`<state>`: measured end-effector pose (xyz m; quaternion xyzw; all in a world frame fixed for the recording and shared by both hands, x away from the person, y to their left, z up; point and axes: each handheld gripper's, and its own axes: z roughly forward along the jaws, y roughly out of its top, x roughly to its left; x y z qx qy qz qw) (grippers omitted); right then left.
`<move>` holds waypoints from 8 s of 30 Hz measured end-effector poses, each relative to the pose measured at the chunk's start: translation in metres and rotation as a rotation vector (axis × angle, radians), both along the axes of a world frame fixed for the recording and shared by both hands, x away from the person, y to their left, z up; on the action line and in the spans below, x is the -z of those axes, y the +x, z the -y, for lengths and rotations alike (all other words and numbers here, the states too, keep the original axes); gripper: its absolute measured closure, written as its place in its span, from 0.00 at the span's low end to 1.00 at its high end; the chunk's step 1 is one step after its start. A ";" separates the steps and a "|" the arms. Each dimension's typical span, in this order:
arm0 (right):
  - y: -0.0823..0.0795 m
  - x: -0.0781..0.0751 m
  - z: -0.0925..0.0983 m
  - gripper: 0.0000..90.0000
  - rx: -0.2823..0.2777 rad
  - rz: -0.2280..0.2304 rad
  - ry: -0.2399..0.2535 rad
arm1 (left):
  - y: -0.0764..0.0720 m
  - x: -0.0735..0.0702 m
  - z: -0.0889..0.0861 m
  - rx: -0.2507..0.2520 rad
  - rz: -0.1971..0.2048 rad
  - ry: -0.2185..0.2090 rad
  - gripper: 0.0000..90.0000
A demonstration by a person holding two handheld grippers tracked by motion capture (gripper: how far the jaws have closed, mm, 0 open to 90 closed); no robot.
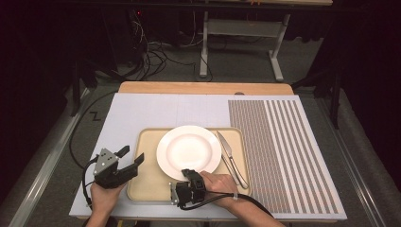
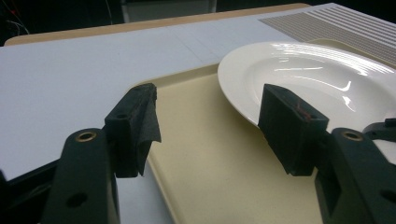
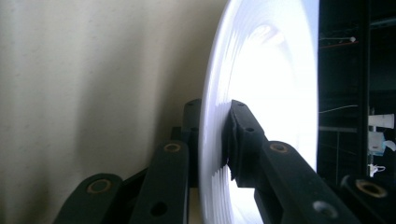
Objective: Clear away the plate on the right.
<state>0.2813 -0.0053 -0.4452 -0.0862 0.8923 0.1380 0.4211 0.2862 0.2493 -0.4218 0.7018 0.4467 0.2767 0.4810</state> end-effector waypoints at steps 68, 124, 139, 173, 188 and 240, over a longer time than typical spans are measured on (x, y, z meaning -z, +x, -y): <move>-0.009 -0.017 0.074 0.66 0.095 -0.009 0.100 | 0.001 0.001 0.001 -0.010 -0.010 0.003 0.42; 0.000 -0.027 0.134 0.63 0.246 0.050 0.158 | 0.002 0.001 0.001 -0.014 -0.010 -0.001 0.42; 0.002 -0.027 0.147 0.63 0.280 0.064 0.160 | 0.002 0.000 0.001 -0.016 -0.008 -0.002 0.42; 0.005 -0.026 0.180 0.62 0.371 0.076 0.176 | 0.002 0.000 0.002 -0.016 -0.009 -0.002 0.41; 0.006 -0.025 0.193 0.62 0.403 0.077 0.175 | 0.002 0.000 0.002 -0.016 -0.009 -0.002 0.42; 0.006 -0.019 0.233 0.57 0.513 0.025 0.285 | 0.001 0.000 0.001 -0.019 -0.010 -0.003 0.41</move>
